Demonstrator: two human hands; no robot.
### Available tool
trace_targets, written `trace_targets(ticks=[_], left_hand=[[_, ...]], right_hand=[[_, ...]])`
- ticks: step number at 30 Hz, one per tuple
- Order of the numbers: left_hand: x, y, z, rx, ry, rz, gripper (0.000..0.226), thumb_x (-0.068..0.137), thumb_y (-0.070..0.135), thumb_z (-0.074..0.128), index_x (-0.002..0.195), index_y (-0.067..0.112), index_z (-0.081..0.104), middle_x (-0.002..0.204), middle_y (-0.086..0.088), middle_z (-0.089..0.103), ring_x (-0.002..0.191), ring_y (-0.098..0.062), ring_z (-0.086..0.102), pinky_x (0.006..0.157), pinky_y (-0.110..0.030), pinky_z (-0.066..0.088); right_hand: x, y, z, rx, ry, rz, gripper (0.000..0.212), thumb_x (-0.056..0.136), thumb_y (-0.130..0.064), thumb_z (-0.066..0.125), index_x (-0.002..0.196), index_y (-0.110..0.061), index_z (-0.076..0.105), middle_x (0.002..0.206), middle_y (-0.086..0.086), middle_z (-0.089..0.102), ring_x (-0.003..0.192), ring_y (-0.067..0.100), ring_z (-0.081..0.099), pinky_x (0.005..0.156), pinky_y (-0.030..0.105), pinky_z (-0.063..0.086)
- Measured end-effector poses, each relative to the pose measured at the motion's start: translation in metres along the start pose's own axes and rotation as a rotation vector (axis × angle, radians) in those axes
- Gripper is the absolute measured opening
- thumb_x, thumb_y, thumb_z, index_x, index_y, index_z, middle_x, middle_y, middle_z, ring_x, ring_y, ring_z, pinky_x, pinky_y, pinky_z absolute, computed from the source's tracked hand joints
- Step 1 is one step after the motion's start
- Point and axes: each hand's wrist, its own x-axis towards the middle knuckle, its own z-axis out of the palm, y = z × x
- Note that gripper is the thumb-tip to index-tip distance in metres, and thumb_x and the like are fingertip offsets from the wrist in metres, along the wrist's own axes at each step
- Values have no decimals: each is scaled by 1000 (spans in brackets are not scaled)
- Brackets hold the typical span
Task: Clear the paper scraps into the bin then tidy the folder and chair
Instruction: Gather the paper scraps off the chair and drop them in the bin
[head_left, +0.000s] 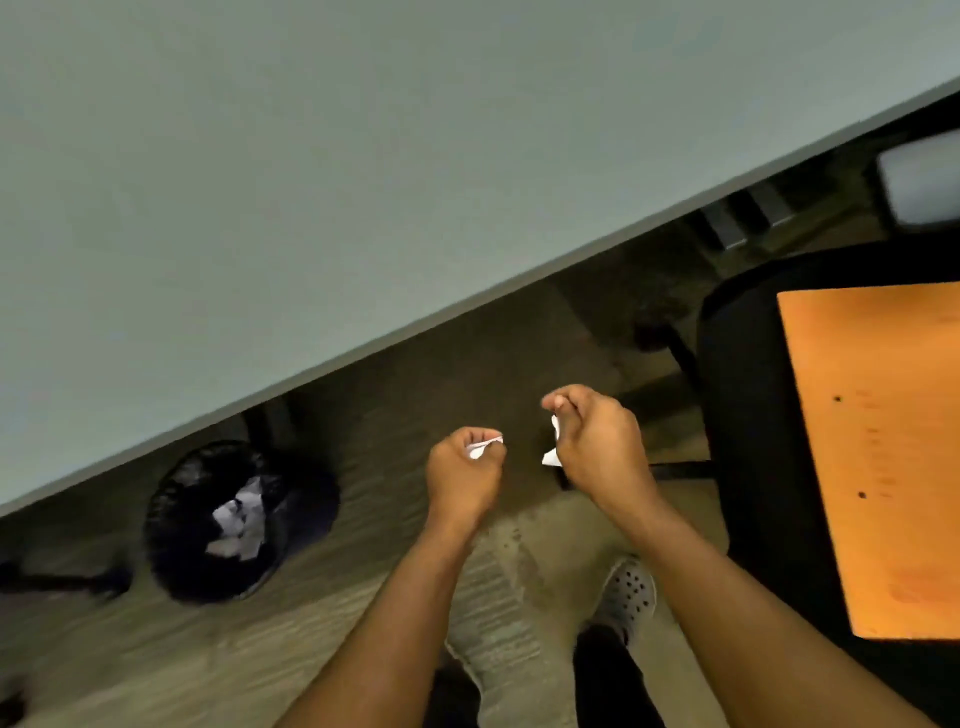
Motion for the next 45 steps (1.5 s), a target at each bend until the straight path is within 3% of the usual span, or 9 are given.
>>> trace_targets(ticks=[7,16,18,20,25,30,33,39,45], left_hand=[[15,-143,-181,49,243,-103,37,91,2,45,60,20,55,62,6,58,62,-10,54,58,-17,38],[51,-282,-331,5,539,-379,33,90,7,45,57,8,46,78,-27,63,75,-39,56,65,-40,37],[69,-301,-346,18,481,-398,28,95,16,40,70,6,51,81,-18,60,79,-35,54,66,-37,32],[93,-313,-358,-4,429,-392,27,96,21,39,90,2,56,92,-16,59,90,-34,55,71,-35,34],[148,-326,-374,97,336,-366,50,99,33,36,142,9,37,142,-26,44,127,-42,43,102,-44,36],[160,-334,-370,384,196,-272,48,102,24,27,143,-1,34,151,-28,32,139,-45,26,112,-55,23],[144,-338,-360,392,225,-194,47,102,25,31,143,4,38,152,-22,33,142,-39,24,114,-50,23],[104,-321,-323,337,156,-40,49,103,31,27,148,12,34,159,-12,24,148,-32,10,121,-44,7],[56,-257,-292,319,-1,-74,57,101,46,27,147,15,35,160,-6,24,149,-24,8,120,-42,10]], right_hand=[[-56,-90,195,-63,-226,-92,68,83,-72,43,52,-13,52,44,-1,52,41,10,49,44,28,41],[-97,-138,399,-43,-390,-32,65,95,-50,46,41,-14,36,41,-1,39,42,19,38,52,31,33],[-94,-144,431,-54,-431,120,61,91,-58,47,51,-14,55,57,5,59,58,24,55,59,32,40],[-90,-151,465,-71,-484,239,56,89,-64,43,97,-16,72,106,15,69,98,31,62,83,35,47],[-89,-174,520,293,-885,374,76,87,-75,22,144,-28,37,147,1,44,129,19,46,110,45,34],[-82,-176,538,346,-845,431,92,86,-75,13,142,-8,41,146,23,41,129,37,45,114,52,26],[-89,-166,526,268,-827,360,82,86,-75,12,143,-23,40,149,7,41,133,22,40,115,42,25],[-99,-144,450,-138,-777,145,97,71,-89,3,128,-30,54,131,15,58,114,32,55,84,36,33],[-103,-133,358,-259,-704,67,99,73,-86,-1,137,-29,48,144,8,48,134,31,41,105,46,31]])
